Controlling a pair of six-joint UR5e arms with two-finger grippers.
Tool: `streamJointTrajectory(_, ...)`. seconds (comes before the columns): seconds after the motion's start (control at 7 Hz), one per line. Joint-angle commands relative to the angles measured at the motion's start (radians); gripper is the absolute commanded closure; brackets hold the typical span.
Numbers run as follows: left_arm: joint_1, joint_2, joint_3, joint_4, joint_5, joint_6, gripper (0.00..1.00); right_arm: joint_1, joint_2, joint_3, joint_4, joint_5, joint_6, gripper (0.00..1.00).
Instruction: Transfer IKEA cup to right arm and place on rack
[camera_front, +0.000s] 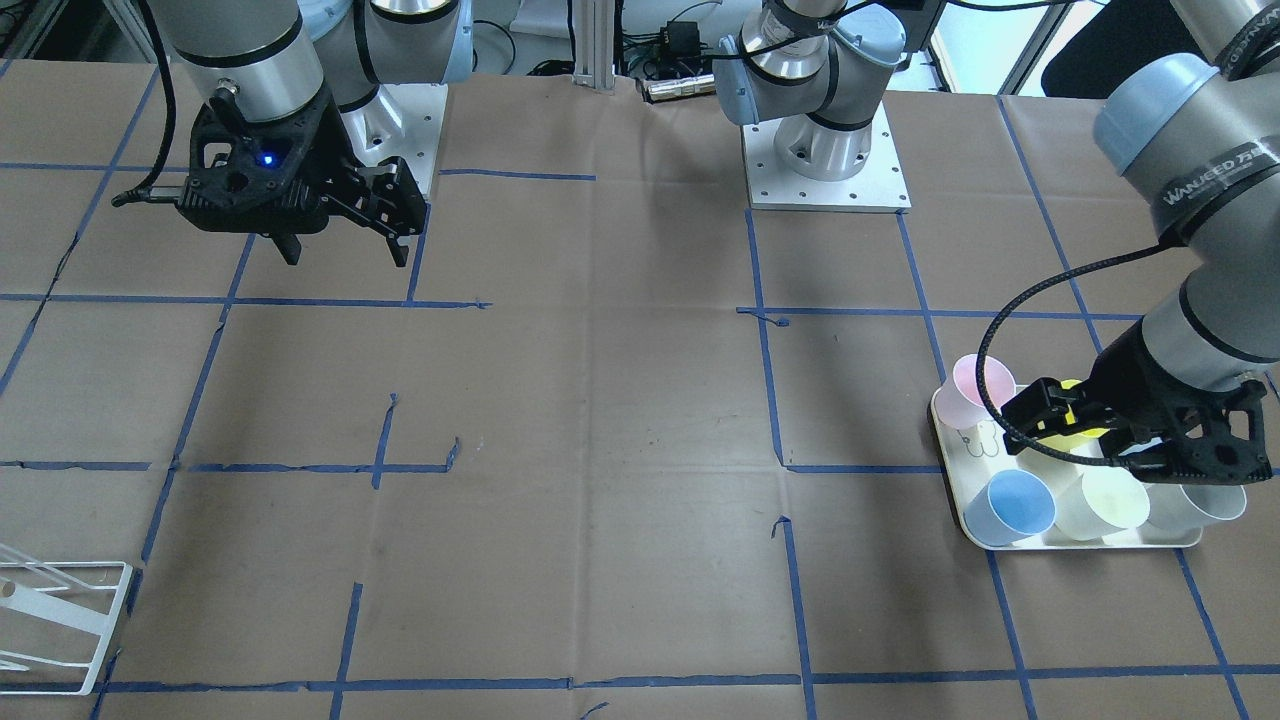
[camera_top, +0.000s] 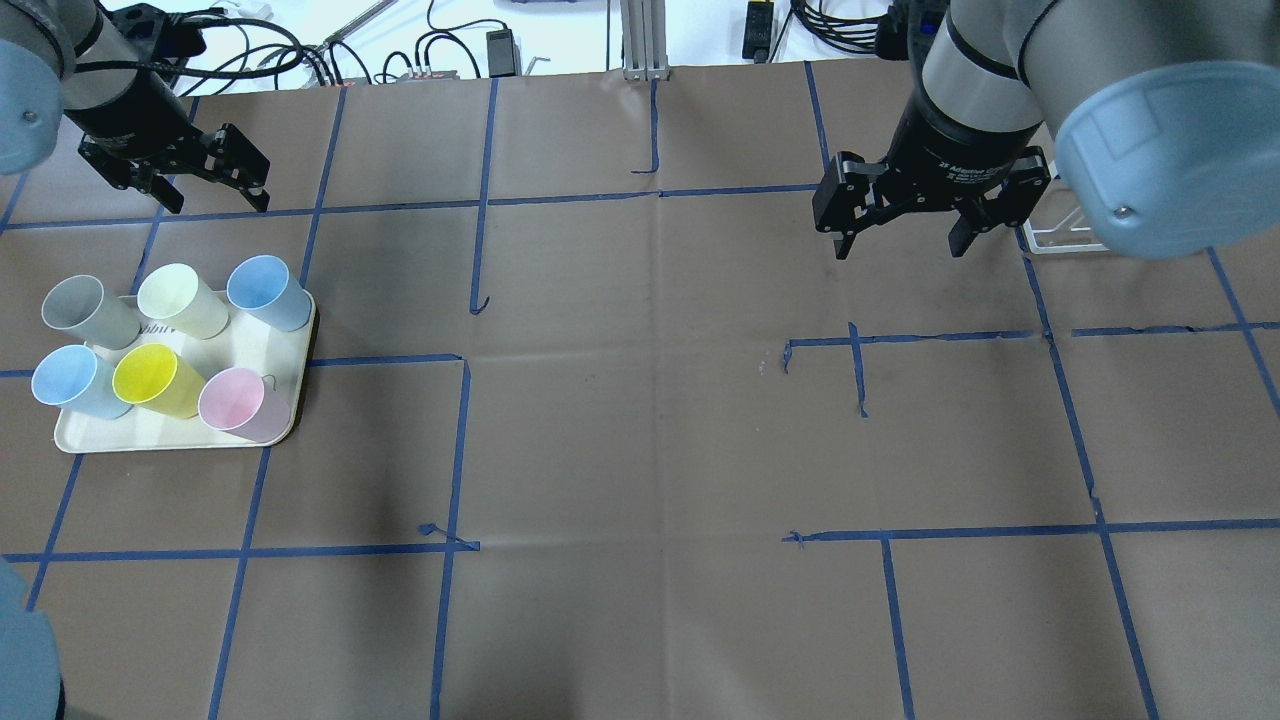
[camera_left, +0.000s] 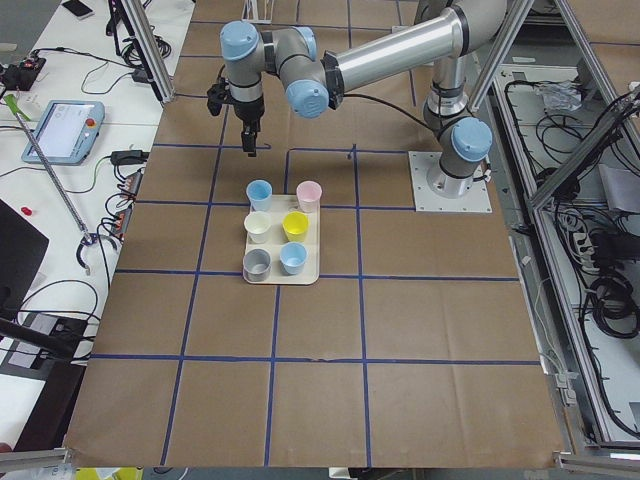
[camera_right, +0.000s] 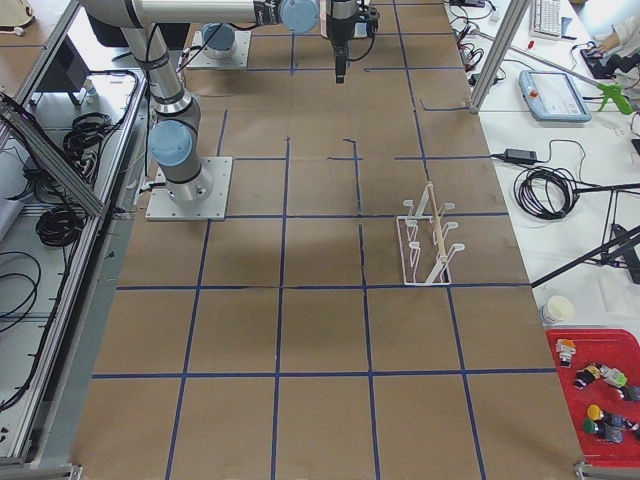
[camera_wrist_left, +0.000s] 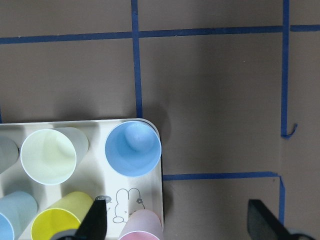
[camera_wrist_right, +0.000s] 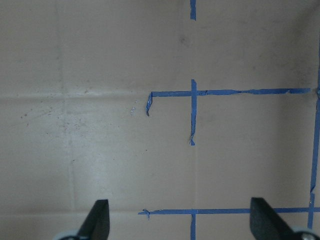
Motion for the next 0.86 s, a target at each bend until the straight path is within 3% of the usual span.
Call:
streamJointTrajectory(0.0, 0.001, -0.037, -0.04, 0.015, -0.006, -0.009, 0.01, 0.0, 0.001, 0.006, 0.015, 0.003, 0.002, 0.0)
streamJointTrajectory(0.43, 0.001, -0.1, -0.126, 0.217, -0.004, 0.003, 0.01, 0.0, -0.004, 0.01, 0.022, 0.008, 0.0, 0.0)
streamJointTrajectory(0.71, 0.001, -0.119, -0.153, 0.233, -0.006, -0.005, 0.01, 0.0, 0.008, 0.01, 0.003, 0.008, 0.002, 0.0)
